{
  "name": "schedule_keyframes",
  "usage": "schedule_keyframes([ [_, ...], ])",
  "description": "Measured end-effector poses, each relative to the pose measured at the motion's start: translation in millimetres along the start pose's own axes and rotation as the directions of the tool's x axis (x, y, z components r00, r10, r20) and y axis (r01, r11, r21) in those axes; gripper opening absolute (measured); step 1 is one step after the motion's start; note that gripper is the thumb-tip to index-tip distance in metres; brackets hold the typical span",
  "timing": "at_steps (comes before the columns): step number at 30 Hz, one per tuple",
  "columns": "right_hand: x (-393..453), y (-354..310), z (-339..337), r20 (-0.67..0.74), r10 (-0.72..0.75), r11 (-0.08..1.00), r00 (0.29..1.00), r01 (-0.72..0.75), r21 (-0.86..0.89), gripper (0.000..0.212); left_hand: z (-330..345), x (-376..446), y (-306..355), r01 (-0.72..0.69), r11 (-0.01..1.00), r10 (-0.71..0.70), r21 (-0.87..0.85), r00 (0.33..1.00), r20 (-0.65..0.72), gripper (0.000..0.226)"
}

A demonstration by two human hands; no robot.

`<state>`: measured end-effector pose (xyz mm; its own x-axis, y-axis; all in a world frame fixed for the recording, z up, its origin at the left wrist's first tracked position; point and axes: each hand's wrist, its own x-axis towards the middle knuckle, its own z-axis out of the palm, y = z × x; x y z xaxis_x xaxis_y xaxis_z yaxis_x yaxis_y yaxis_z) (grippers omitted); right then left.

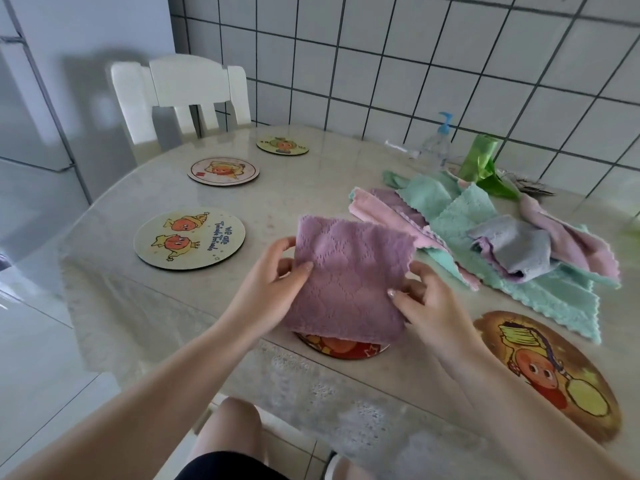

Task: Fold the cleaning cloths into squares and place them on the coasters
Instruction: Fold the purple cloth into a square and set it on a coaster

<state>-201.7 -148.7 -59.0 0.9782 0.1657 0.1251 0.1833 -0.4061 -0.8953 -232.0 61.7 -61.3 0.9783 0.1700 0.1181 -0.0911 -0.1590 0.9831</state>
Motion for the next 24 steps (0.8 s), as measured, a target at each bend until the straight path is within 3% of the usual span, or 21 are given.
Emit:
schedule_keyframes([
  [3,6,11,2,0.023,0.059,0.994,0.998,-0.057,-0.098,0.061,0,4,-5,0.012,0.998,-0.012,0.067,1.000,-0.007,0.054],
  [5,7,13,1,0.036,0.057,0.992,0.998,-0.053,-0.119,0.072,-1,6,-9,0.004,0.995,-0.007,0.099,1.000,0.023,0.061],
  [11,8,4,-1,0.127,-0.032,0.952,0.991,0.068,-0.298,0.044,-2,11,-8,-0.004,0.957,-0.023,0.291,0.996,0.090,0.043],
  [21,17,15,-1,0.104,0.031,0.952,0.994,0.002,-0.305,0.040,-6,24,-6,0.057,0.947,-0.111,0.316,0.982,0.155,0.049],
  [24,17,17,-4,0.107,0.020,0.956,0.994,0.012,-0.294,0.051,-16,21,-3,0.127,0.958,-0.173,0.256,0.971,0.167,0.055],
])
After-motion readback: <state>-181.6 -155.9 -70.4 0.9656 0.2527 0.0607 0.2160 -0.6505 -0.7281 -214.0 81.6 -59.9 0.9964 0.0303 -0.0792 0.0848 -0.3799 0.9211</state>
